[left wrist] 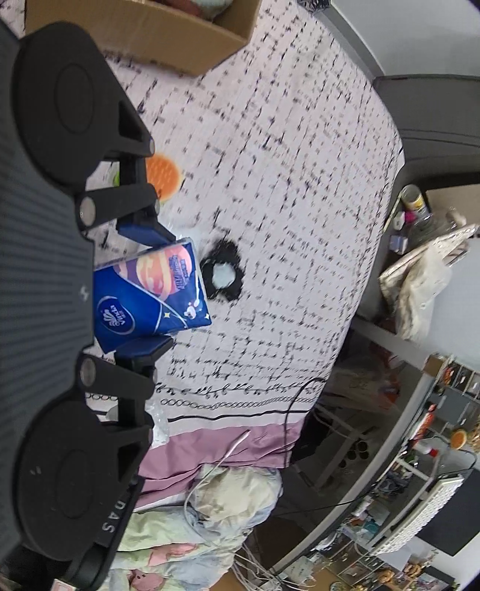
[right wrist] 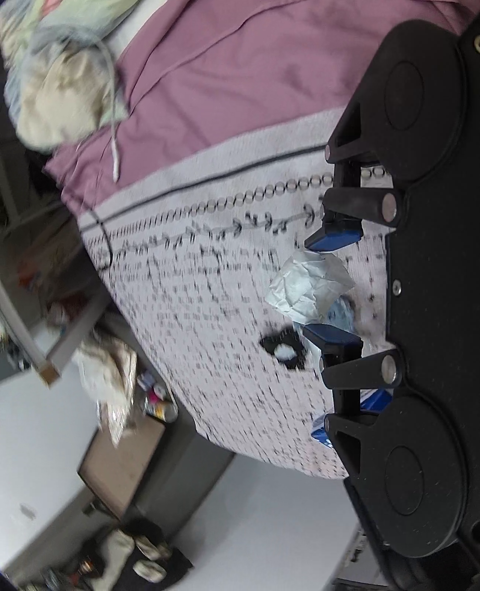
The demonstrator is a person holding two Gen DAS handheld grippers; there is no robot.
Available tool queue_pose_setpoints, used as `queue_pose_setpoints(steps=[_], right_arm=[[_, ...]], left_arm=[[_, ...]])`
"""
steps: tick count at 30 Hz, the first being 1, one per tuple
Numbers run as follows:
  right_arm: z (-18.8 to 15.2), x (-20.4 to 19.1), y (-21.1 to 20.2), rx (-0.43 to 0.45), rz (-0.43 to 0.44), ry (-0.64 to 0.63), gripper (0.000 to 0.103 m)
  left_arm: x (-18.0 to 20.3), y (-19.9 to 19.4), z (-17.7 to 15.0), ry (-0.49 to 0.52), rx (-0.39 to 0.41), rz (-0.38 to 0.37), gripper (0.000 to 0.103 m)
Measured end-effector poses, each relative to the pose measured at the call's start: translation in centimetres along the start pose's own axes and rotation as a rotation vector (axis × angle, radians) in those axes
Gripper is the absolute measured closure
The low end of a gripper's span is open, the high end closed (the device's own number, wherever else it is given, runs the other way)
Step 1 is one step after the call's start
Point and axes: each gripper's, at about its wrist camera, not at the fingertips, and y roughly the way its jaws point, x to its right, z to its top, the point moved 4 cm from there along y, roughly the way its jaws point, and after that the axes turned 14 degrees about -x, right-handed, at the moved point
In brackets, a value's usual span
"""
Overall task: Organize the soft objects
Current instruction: 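Carry the tissue pack with the left tool while the right tool carries the white bag to the box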
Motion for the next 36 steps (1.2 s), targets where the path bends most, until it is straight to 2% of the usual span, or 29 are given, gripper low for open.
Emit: queue_pose_setpoints(steps=[11,27,36], right_arm=[[-1.3,-3.9,-1.0,0.032,0.029,-0.1,0.06],[-6.2,-11.4,-1.4,0.046,0.022,-0.268,0.06],[-8.8,-14.6,-1.1,0.051,-0.013,-0.335,0.06]], left_arm=[[-4.8,-3.7,0.1,-0.036,0.059,0.028,0.052],[-11.8,-9.3,-2.2,-0.089,0.115,0.046,0.052],[-15.4,-12.2,-3.5,-0.109,0.133,0.056,0.052]])
